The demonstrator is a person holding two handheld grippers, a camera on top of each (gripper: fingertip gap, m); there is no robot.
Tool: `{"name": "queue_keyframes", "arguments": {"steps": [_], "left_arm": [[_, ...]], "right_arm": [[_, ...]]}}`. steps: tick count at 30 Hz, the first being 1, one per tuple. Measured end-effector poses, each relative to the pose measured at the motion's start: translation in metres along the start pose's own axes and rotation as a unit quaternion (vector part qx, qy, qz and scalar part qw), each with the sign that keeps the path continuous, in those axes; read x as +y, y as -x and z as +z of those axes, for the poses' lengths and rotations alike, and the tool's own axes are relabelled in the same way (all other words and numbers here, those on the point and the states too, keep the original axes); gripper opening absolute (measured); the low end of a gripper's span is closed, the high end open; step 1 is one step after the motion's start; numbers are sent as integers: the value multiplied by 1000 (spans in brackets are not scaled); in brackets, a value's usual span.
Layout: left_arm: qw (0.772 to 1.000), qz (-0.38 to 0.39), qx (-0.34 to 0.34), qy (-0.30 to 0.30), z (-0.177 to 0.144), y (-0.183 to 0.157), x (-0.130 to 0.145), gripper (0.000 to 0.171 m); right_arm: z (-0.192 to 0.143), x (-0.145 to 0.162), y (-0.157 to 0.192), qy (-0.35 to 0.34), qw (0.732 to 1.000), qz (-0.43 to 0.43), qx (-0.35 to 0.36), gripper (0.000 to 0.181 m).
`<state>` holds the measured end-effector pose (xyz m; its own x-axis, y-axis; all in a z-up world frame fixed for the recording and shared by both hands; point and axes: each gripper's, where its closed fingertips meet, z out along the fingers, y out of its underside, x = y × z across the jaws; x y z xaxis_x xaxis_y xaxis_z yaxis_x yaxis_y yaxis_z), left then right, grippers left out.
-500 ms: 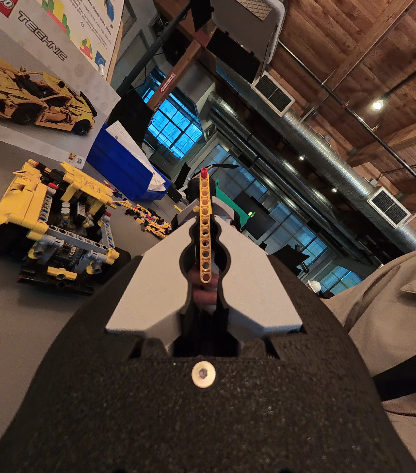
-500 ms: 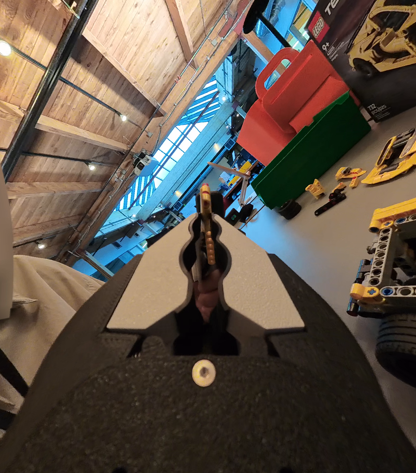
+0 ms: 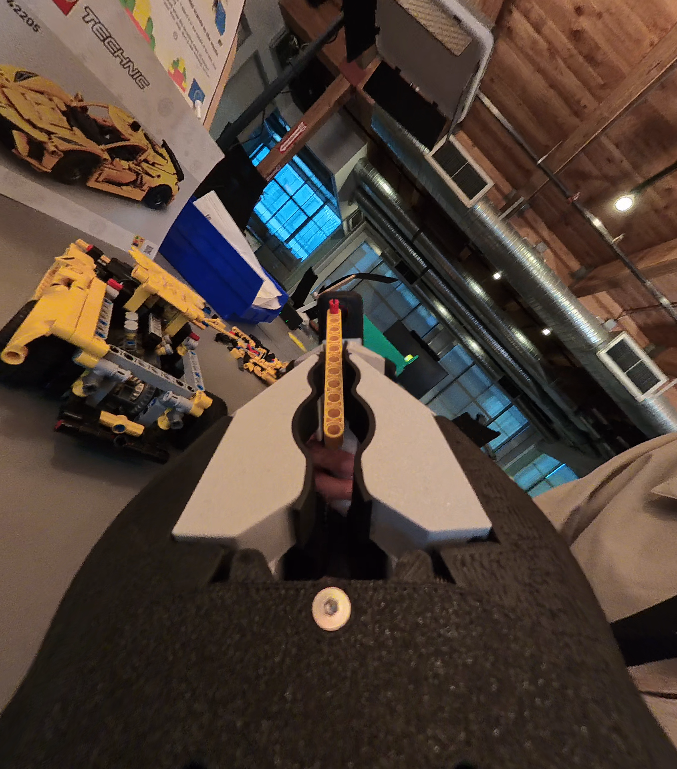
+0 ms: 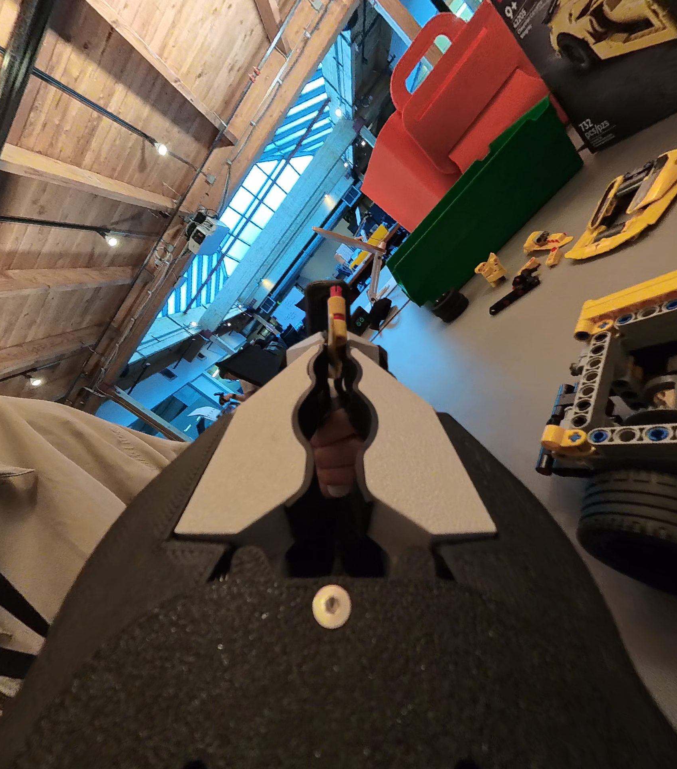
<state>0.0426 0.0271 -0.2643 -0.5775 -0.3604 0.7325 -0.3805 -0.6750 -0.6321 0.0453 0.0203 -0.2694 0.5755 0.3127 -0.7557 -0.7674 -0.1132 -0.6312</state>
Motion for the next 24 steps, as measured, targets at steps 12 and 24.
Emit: {"name": "queue_keyframes", "arguments": {"steps": [12, 24], "left_arm": [[994, 54, 32, 91, 10, -18, 27, 6], [995, 17, 64, 70, 9, -27, 20, 5]], "right_arm": [[-9, 40, 12, 176, 979, -99, 23, 5], [-13, 14, 24, 88, 990, -114, 1, 7]]}}
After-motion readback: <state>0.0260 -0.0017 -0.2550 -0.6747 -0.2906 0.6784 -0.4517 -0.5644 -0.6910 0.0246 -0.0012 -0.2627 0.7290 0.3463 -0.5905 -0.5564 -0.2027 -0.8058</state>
